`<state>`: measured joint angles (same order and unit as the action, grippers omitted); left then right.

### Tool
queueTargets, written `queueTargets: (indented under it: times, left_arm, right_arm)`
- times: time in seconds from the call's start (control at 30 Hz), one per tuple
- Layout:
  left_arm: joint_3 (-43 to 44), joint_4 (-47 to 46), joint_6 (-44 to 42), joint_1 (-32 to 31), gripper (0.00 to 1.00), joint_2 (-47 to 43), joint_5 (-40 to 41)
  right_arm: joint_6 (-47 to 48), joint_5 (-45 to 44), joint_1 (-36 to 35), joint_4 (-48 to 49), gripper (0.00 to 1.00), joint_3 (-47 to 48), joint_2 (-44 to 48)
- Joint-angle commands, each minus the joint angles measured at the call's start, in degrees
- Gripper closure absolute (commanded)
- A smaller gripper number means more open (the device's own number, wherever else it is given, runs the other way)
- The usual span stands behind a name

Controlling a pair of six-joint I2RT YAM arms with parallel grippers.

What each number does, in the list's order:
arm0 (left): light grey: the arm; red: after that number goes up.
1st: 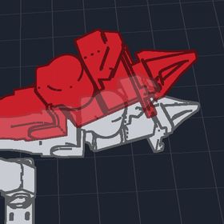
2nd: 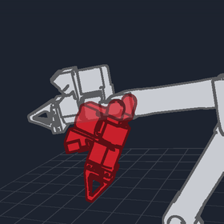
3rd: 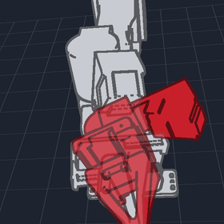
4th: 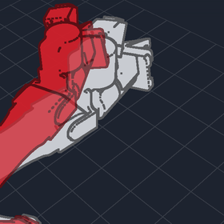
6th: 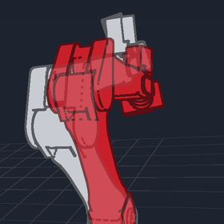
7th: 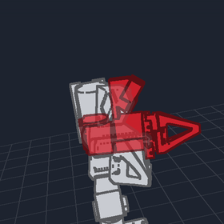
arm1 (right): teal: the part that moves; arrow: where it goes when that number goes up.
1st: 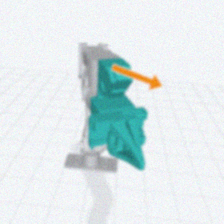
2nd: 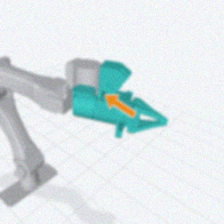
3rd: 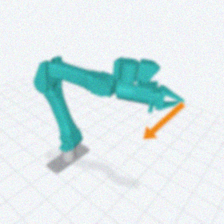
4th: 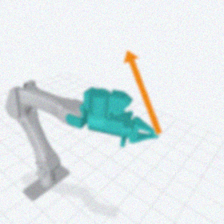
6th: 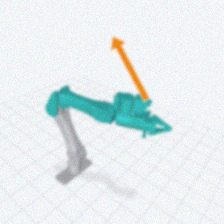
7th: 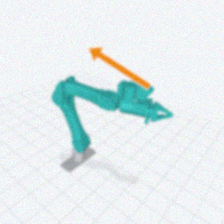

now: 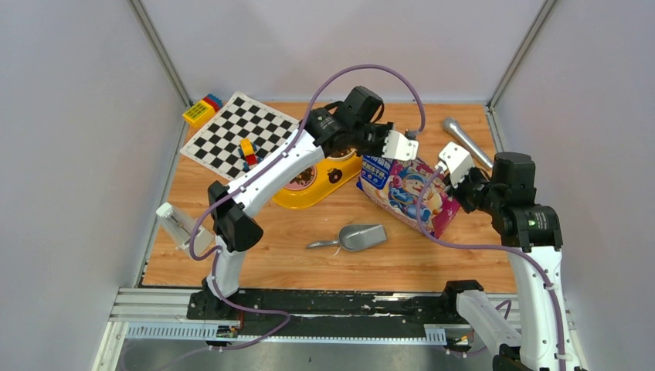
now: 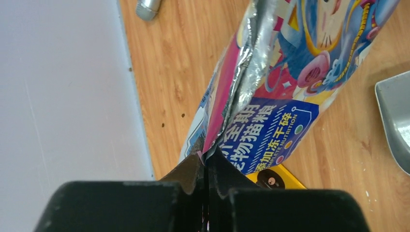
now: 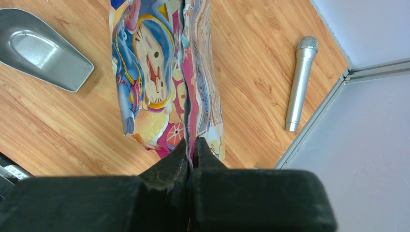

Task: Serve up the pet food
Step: Close the pet food bag at the center of the board.

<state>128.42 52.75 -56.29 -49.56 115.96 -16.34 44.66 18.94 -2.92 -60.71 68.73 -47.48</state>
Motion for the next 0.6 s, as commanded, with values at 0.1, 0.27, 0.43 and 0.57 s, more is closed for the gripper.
queueTargets:
  times: [0.1, 0.27, 0.43, 0.57]
  left_arm:
    - [4.5, -1.2, 3.5, 0.6, 1.0, 0.2, 2.6]
    - [5.1, -1.5, 5.1, 1.5, 1.0, -1.0, 1.9]
    - [4.9, -1.3, 5.5, 1.5, 1.0, -1.6, 1.4]
    - [4.7, -1.4, 5.6, 1.5, 1.0, -1.8, 1.2]
  right_arm:
    - [0.0, 1.0, 0.4, 3.8, 0.6, 4.8, 3.4]
    - [0.3, 2.5, 0.4, 1.1, 0.4, 3.1, 4.6]
    - [0.7, 2.3, 0.4, 0.8, 0.39, -0.1, 5.3]
    - [0.8, 0.8, 0.4, 2.1, 0.46, -3.6, 5.9]
